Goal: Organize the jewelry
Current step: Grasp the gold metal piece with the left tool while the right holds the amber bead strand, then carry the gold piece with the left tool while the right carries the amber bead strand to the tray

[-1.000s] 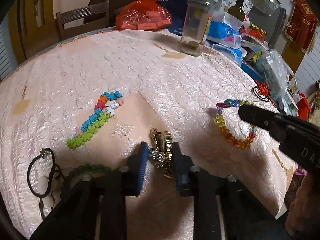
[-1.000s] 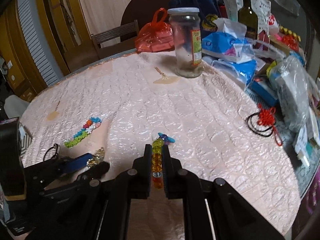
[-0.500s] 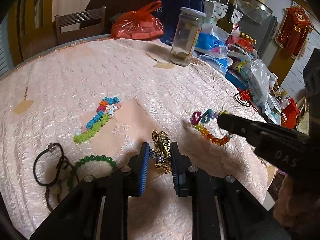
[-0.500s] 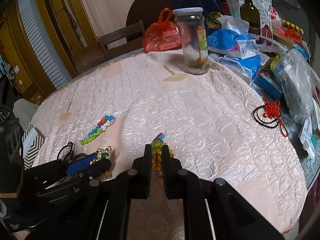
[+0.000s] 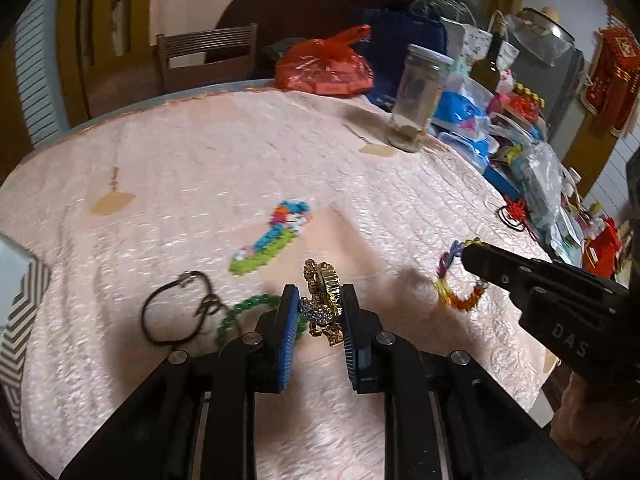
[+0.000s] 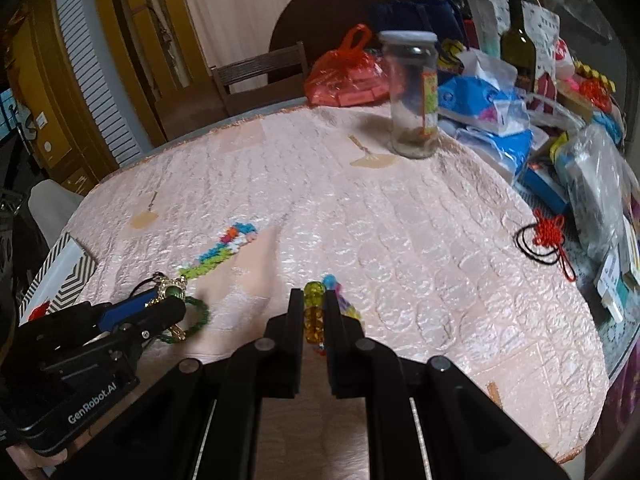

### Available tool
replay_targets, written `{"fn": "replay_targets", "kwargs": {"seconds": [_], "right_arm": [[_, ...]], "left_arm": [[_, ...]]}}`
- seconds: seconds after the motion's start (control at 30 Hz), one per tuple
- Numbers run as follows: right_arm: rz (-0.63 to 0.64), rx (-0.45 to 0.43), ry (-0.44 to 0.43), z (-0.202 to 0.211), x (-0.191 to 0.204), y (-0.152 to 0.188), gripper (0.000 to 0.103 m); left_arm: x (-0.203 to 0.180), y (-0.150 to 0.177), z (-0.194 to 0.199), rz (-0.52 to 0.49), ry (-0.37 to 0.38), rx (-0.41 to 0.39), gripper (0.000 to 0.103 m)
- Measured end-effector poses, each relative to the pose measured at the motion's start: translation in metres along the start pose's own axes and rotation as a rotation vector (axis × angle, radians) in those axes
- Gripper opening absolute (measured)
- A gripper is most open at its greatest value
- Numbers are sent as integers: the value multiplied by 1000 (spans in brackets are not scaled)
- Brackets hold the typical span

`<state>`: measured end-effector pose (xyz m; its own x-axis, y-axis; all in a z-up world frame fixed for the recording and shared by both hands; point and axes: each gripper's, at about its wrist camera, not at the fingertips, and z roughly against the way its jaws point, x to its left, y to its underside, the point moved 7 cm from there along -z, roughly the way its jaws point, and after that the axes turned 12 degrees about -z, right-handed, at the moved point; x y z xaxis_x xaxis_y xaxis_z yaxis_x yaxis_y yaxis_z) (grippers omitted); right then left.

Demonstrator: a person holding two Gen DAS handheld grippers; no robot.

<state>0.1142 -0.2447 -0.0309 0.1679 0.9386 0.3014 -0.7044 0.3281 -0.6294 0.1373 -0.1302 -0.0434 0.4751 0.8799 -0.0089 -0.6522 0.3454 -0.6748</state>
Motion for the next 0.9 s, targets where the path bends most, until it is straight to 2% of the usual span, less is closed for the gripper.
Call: {"fn": "replay_targets", "kwargs": {"seconds": [0.33,0.9], "right_arm": [[56,-39,-13,11,32,0,9],[132,-54,-43,4,81,2,9]], "left_arm": [[22,11,13,42,-79,5,32],[64,19,27,113,-143,-3,32]]}}
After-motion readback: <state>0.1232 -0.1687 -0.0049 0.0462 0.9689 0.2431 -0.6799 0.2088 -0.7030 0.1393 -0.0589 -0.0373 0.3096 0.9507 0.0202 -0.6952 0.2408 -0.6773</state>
